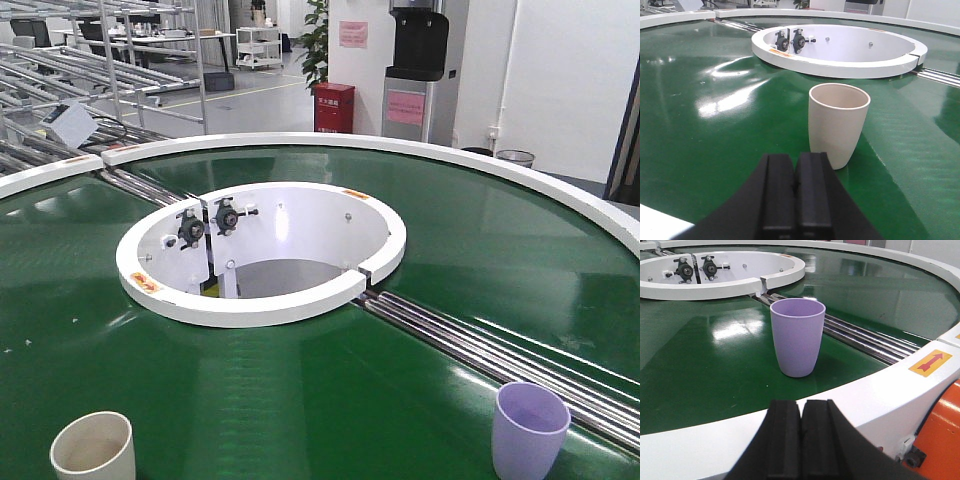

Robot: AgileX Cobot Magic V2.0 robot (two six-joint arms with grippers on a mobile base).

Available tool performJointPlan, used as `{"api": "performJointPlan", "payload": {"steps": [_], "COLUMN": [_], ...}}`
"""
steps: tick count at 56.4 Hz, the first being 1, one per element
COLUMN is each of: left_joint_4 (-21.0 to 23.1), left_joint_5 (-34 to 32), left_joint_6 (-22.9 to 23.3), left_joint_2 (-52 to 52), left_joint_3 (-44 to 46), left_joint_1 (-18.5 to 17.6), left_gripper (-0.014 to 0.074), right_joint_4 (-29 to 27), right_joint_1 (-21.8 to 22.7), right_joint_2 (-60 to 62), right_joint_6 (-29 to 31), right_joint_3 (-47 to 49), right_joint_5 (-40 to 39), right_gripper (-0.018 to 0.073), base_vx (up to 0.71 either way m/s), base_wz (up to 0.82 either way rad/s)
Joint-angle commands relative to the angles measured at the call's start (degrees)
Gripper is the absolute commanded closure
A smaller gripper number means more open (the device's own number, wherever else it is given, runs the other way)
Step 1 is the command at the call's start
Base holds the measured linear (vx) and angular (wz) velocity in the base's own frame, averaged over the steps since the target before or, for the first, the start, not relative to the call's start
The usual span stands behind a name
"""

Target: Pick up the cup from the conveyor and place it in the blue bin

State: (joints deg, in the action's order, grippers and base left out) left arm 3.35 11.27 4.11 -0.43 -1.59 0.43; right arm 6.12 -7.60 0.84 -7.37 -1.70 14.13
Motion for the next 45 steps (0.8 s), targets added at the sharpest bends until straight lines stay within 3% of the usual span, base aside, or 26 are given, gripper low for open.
{"api": "performJointPlan", "payload": {"steps": [1,45], "left_joint_4": [0.07,0.07], "left_joint_5": [-4.78,-4.78], "left_joint_6": [0.36,0.36], "left_joint_2": [0.19,0.19], "left_joint_3": [-0.66,-0.66], "left_joint_1": [0.09,0.09], "left_gripper": [0.0603,0.0603], "right_joint_4": [0.74,1.27], "right_joint_1": [-0.07,-0.07], "right_joint_2": [0.40,0.40], "right_joint_6": [0.20,0.28], "right_joint_3": [-1.13,-1.13], "right_joint_5": [-4.95,-5.53], "right_gripper": [0.0568,0.0568], "base_vx": [0.00,0.00], "base_wz": [0.00,0.00]}}
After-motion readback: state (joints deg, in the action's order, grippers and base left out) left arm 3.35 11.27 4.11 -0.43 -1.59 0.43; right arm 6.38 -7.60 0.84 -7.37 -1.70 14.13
